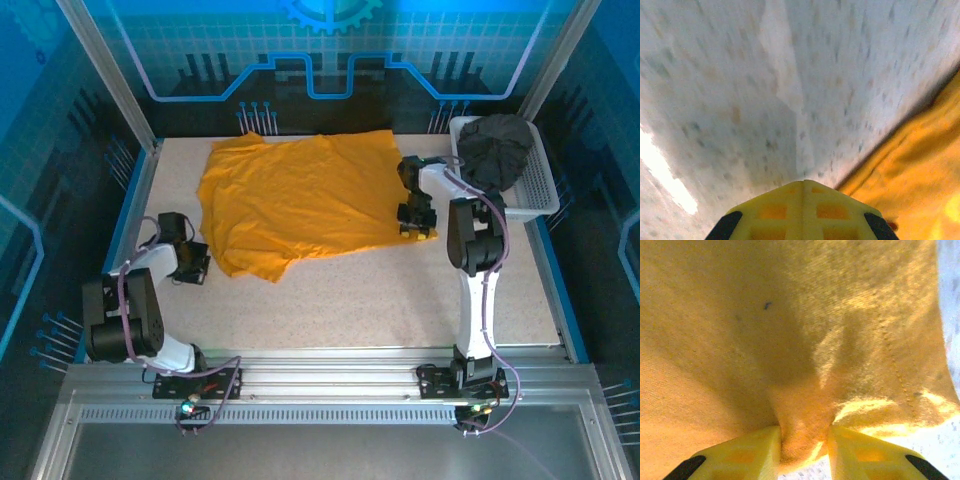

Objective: Fold and stack the t-shirts

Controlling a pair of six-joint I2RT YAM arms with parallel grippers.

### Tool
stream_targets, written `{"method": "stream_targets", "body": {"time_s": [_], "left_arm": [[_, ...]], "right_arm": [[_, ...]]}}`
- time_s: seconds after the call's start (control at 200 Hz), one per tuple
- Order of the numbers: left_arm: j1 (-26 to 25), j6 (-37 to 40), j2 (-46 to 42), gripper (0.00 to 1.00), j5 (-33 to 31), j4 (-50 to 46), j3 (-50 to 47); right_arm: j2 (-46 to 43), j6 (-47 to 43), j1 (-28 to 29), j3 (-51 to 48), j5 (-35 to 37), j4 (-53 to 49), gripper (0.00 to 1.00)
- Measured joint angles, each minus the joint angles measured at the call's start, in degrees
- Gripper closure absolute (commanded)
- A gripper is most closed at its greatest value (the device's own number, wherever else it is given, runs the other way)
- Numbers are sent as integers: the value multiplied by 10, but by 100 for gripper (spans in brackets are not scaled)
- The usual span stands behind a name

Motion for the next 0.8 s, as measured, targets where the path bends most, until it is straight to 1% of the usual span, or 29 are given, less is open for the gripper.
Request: {"method": "stream_targets", "body": {"time_s": [0.165,0.29,0.31,0.385,0.47,0.525,0.59,0.695,0.755,0.8], "left_arm": [[53,50,-9,100,1,-18,0],[68,74,-25,100,11,-26,0],[68,76,-28,97,14,-27,0],[59,87,-40,83,31,-32,0],[35,102,-49,75,53,-40,0],[19,103,-52,74,68,-44,0],[2,102,-53,74,84,-46,-2],[-14,91,-53,79,107,-43,-6],[-21,79,-53,79,115,-41,-8],[-28,70,-53,77,119,-39,-8]], "right_arm": [[-74,17,20,-129,4,2,70],[-127,33,43,-219,4,2,70],[-134,34,45,-229,4,2,70],[-150,41,47,-257,9,2,69],[-163,45,44,-269,19,4,66],[-173,45,42,-273,24,12,63],[-193,44,41,-273,25,21,60],[-231,41,40,-269,24,34,60],[-239,39,40,-261,23,38,60],[-240,37,40,-257,19,45,60]]}}
